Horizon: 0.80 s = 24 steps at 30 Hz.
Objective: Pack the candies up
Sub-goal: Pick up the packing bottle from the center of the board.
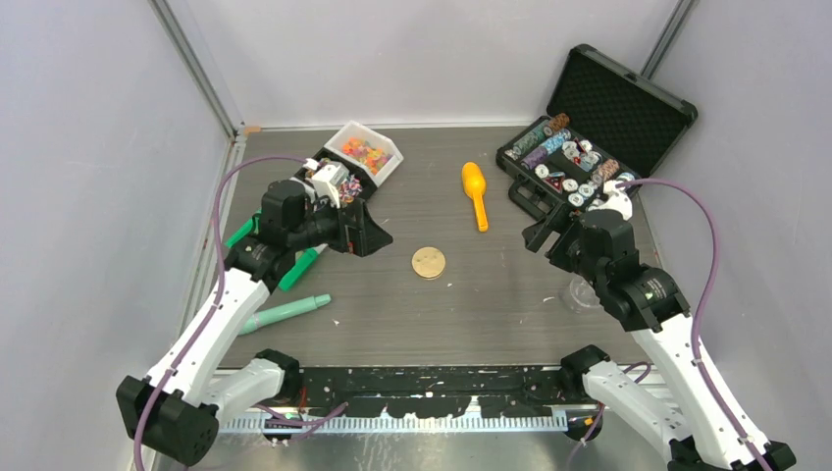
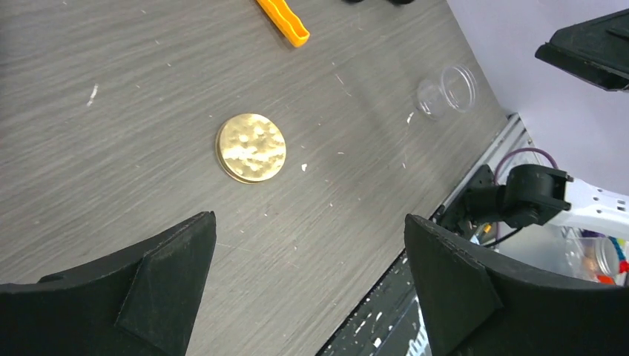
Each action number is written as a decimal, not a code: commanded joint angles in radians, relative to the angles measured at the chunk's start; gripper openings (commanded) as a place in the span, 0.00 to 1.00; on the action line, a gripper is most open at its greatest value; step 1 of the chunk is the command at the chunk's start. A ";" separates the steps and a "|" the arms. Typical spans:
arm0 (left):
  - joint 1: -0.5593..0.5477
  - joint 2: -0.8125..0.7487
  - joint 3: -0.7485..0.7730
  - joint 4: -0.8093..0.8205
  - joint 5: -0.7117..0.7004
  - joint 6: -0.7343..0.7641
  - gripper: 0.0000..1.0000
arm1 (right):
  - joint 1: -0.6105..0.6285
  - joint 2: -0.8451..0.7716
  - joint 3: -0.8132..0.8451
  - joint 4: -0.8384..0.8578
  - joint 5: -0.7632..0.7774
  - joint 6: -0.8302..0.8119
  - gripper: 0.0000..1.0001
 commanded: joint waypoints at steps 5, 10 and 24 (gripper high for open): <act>0.000 -0.030 0.057 -0.048 -0.168 0.054 1.00 | 0.003 -0.021 -0.008 0.007 0.046 0.068 0.85; -0.014 -0.058 0.094 -0.143 -0.302 0.089 1.00 | 0.003 0.012 -0.008 -0.065 0.194 0.235 0.85; -0.056 -0.139 0.042 -0.250 -0.661 0.165 1.00 | -0.001 0.450 0.124 -0.425 0.440 0.517 0.77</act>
